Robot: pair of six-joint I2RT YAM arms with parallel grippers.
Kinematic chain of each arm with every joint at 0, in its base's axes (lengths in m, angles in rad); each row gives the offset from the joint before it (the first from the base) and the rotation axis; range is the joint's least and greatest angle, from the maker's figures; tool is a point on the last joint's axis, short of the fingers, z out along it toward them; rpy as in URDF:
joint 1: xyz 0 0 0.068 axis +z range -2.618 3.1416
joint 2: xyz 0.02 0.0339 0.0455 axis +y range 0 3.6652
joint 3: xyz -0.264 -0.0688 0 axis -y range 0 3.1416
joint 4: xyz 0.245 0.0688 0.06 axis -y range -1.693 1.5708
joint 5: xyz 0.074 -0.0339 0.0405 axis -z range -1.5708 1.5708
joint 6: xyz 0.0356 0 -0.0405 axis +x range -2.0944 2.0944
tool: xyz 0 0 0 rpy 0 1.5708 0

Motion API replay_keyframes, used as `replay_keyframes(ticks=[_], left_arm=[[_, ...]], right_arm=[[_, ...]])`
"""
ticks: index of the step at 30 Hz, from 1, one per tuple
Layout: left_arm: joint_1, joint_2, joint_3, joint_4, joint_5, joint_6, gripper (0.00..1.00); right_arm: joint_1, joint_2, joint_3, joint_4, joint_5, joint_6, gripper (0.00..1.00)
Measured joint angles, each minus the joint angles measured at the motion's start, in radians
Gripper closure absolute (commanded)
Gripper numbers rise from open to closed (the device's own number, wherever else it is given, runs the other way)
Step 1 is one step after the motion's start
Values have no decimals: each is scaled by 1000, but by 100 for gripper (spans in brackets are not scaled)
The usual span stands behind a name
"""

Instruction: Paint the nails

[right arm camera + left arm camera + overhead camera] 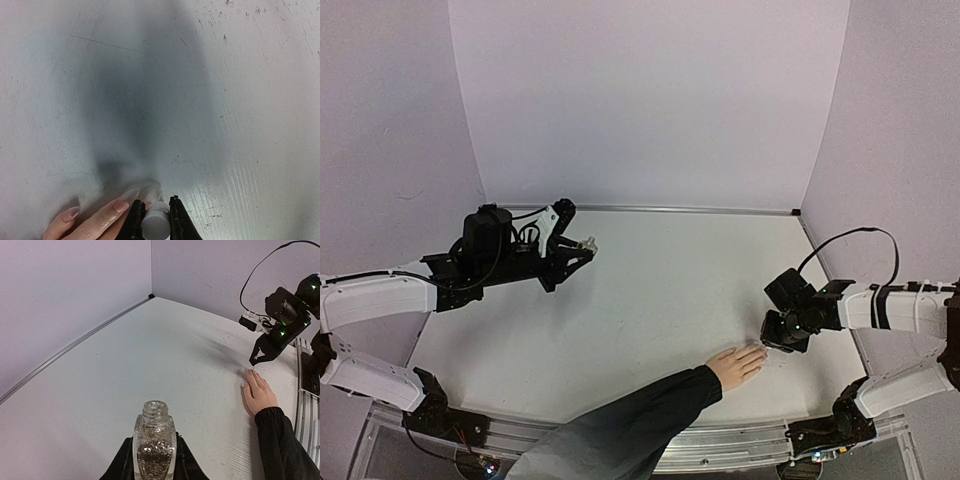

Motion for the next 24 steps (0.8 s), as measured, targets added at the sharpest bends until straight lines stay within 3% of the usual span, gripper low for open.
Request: replay_keyframes(ticks=[24], left_arm=[[0, 0, 0, 0, 9, 0, 100]], right_arm=[[0, -89, -1, -46, -87, -55, 100]])
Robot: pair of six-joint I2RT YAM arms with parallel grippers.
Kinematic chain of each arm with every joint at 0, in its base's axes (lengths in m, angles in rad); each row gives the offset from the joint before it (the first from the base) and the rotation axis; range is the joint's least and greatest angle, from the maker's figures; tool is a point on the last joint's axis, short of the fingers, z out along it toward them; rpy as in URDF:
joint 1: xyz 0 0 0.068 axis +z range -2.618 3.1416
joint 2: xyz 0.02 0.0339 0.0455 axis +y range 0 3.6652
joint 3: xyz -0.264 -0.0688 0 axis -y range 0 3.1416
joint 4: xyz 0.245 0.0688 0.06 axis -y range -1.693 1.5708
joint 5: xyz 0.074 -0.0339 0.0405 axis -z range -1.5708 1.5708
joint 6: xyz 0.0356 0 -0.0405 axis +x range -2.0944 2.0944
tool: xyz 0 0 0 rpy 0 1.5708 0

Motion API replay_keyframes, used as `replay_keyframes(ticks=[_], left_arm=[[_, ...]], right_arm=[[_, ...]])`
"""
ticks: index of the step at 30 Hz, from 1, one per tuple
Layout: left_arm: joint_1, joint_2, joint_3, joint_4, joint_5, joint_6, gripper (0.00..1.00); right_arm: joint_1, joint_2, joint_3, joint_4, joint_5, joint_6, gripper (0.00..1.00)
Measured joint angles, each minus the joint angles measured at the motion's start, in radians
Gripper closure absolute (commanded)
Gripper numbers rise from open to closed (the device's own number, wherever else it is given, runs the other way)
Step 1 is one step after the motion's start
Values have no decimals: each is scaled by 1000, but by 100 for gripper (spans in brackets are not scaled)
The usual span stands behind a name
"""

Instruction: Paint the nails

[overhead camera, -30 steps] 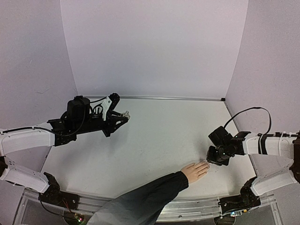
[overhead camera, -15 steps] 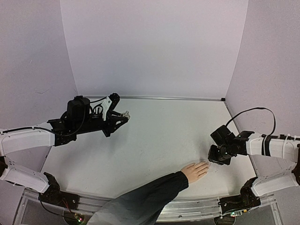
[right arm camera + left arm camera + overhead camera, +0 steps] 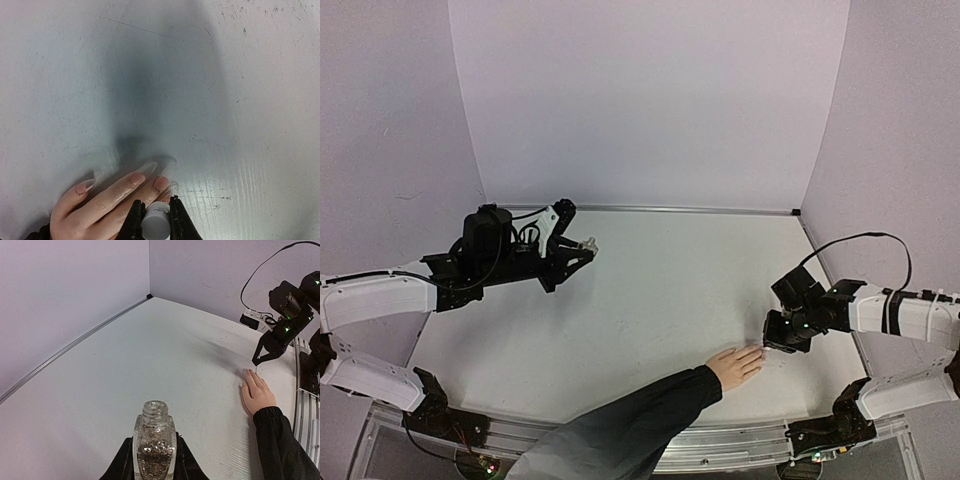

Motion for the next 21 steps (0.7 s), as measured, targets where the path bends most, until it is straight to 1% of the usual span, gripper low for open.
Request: replay_keyframes(ticks=[21], left_arm=[[0, 0, 0, 0, 0, 0, 100]], right_arm=[[0, 35, 0, 13, 5, 12, 100]])
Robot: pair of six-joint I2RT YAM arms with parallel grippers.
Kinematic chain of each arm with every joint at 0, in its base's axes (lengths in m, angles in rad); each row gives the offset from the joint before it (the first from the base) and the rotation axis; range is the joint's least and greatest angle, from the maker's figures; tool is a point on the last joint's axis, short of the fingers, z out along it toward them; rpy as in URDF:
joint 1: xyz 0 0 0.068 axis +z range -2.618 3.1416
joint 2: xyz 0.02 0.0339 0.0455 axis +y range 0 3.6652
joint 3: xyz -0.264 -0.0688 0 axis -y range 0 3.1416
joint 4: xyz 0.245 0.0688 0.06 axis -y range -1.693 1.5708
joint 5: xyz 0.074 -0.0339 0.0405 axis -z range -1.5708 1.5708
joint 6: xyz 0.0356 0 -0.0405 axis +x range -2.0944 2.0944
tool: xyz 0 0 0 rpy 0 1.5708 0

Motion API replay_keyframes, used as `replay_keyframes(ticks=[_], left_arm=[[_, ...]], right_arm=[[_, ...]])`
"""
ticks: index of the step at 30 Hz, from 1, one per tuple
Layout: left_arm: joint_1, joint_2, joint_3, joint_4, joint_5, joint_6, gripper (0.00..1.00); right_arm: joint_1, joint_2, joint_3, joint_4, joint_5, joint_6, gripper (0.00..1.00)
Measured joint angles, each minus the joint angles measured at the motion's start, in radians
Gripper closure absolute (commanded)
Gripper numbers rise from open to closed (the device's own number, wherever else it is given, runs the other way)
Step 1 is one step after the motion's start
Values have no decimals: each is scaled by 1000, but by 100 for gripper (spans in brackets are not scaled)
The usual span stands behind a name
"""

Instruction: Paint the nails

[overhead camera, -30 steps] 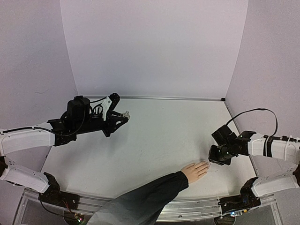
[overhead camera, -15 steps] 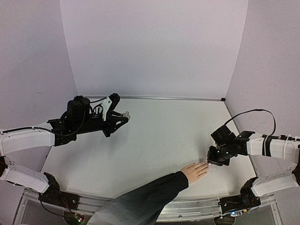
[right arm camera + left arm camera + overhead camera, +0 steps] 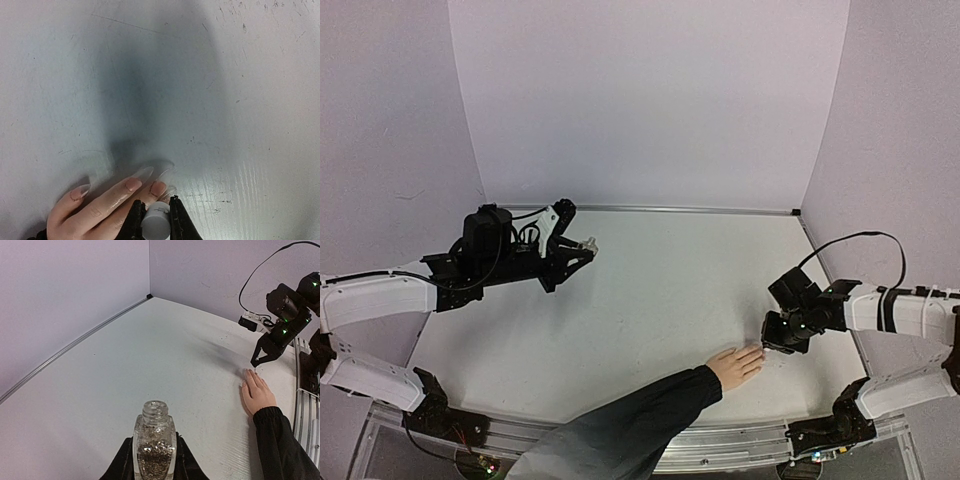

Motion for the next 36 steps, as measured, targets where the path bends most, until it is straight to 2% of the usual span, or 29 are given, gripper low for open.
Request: replay_keyframes(ticks=[36], left_arm=[[0, -1, 0, 0, 0, 0, 100]], right_arm=[[0, 41, 0, 11, 89, 55, 100]])
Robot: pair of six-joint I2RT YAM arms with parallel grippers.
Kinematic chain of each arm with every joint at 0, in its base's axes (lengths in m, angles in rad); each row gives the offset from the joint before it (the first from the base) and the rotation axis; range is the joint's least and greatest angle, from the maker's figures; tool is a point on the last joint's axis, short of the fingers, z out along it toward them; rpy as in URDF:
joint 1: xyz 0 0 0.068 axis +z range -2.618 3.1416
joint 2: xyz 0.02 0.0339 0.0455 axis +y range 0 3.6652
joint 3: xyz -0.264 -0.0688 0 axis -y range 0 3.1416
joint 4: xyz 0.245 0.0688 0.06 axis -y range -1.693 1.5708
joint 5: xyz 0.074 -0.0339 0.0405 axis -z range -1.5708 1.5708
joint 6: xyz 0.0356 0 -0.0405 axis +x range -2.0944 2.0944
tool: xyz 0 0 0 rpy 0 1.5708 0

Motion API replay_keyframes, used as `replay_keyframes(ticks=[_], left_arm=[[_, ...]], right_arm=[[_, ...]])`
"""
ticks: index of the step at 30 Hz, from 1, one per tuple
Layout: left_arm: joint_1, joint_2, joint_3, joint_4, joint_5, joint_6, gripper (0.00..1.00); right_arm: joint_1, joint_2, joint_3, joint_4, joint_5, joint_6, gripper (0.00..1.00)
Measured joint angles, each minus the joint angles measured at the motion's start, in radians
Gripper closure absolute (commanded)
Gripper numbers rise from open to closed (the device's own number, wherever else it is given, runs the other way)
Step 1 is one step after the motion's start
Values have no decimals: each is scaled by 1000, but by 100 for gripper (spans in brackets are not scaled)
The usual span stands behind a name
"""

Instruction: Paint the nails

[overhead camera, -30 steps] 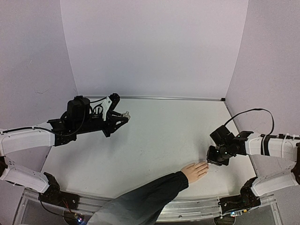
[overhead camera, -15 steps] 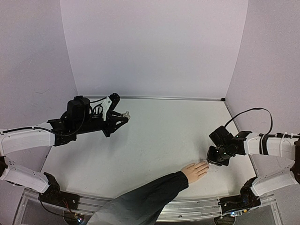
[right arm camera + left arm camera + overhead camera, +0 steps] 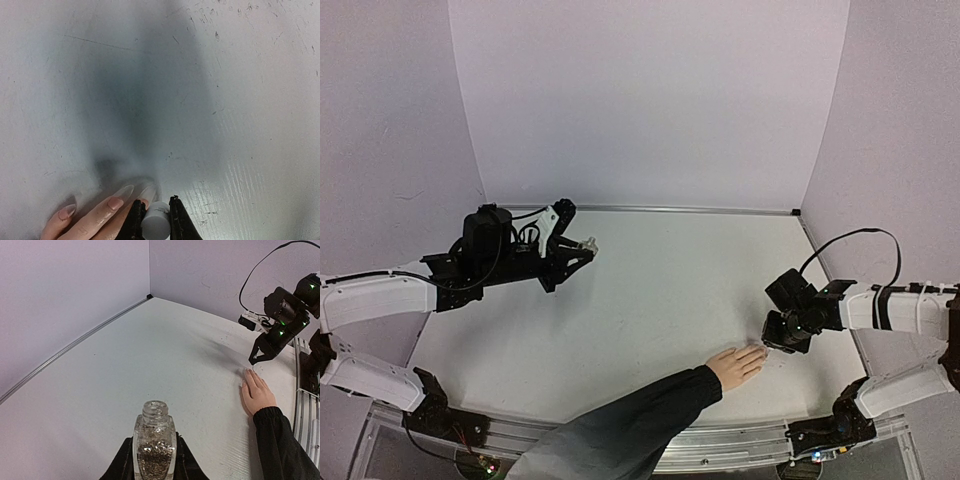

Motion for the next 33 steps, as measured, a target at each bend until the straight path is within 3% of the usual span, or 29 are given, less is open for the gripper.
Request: replay_keyframes(ticks=[11, 19, 33], left_arm=[[0, -2, 0, 0, 0, 0, 100], [0, -2, 0, 0, 0, 0, 100], [0, -2, 0, 0, 1, 0, 100]], right_arm=[[0, -13, 0, -5, 20, 3, 100], [0, -121, 0, -20, -10, -18, 100], [0, -68, 0, -26, -69, -54, 100]])
